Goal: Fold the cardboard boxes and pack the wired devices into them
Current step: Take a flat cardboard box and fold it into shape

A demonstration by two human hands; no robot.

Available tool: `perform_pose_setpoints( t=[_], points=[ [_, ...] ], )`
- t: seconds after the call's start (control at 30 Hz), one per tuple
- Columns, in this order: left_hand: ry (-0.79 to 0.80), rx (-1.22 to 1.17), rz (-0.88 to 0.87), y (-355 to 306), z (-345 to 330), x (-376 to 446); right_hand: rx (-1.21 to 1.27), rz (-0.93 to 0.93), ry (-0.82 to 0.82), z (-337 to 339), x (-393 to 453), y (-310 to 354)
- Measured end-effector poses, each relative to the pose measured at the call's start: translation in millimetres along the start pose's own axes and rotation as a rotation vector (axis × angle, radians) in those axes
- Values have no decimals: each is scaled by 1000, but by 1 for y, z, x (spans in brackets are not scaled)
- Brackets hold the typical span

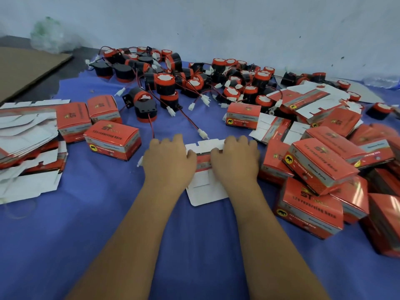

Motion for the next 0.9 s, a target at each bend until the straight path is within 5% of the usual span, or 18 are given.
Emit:
perform_pose_setpoints(
  t=[0.13, 0.27, 0.5, 0.63, 0.77, 0.9],
  points=[
    [32, -88, -56, 1, -5, 8, 270, 75, 66, -7, 0, 10],
    [72, -195, -53, 10, -11, 14, 555, -48, 56, -7, 5, -5],
    [-57, -1014, 133, 25, -2, 13, 1192, -109, -226, 19, 0, -18],
    [-52, -1333, 29, 13, 2, 10, 1350, -37, -147, 20, -6, -2],
    [-143, -1314, -177, 1, 23, 2, 1405, 161, -57, 20, -13, 20],
    [-258, -1150, -174, 4, 38, -3, 1332, 243, 10, 17, -19, 32]
  ],
)
Point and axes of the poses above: each hand's wrist, its own x-axis towards the middle knuckle, its own z-axis out of the back of the hand, y = z × x, the point moved 8 cm from there along x, towards the middle knuckle, and after that the axes turned 7 degrees about y, right-handed, at the moved point
